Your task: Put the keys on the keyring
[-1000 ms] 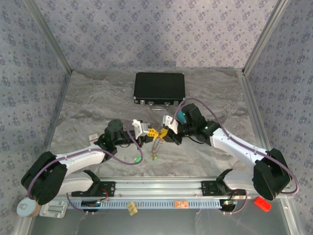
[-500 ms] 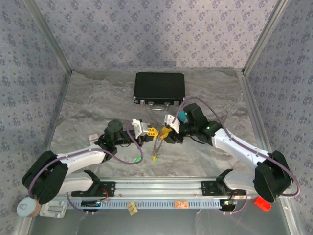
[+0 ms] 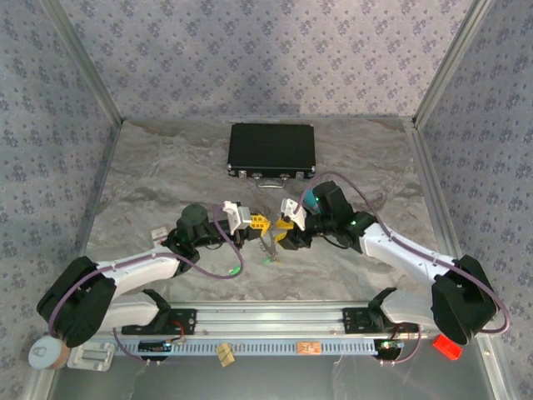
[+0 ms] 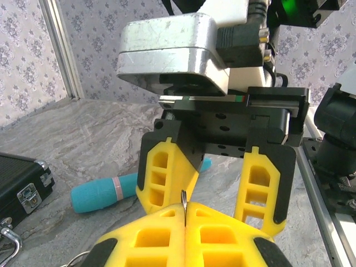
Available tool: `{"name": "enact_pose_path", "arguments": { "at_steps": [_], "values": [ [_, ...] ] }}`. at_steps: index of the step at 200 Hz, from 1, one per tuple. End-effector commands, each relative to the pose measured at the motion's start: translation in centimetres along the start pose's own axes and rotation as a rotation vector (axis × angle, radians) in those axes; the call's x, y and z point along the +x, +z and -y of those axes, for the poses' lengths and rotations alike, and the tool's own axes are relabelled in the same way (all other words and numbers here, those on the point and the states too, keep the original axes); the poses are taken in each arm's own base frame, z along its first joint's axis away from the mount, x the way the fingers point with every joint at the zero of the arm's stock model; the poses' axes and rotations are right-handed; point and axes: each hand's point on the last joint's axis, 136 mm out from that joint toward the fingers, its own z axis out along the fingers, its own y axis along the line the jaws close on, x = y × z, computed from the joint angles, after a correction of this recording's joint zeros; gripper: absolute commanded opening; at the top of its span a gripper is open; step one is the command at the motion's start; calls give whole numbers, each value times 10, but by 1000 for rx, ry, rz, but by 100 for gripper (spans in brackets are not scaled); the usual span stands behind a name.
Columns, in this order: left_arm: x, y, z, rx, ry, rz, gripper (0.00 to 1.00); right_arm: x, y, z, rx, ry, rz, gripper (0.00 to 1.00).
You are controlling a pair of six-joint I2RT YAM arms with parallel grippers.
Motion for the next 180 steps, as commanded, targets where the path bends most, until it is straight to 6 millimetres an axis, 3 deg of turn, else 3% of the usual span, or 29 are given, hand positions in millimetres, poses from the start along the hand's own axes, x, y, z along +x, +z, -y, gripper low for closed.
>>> {"name": "enact_pose_path", "arguments": {
  "at_steps": [1,69,94,135,180],
  "values": [
    [-23,-3,8,34,40,81,0,-7,4,2,3,-13,27,48],
    [-28,-4,9,37,44,93,0,-14,8,-6,-63,-29,49,49],
    [-29,-5,8,25,49,94,0,-14,8,-7,-74,-27,47,40],
    [-26,-5,6,15,52,87,0,-18,5,-9,-84,-23,60,14],
    [-20,-7,6,5,65,61,0,-19,-2,-6,-80,0,62,0]
  ]
}}
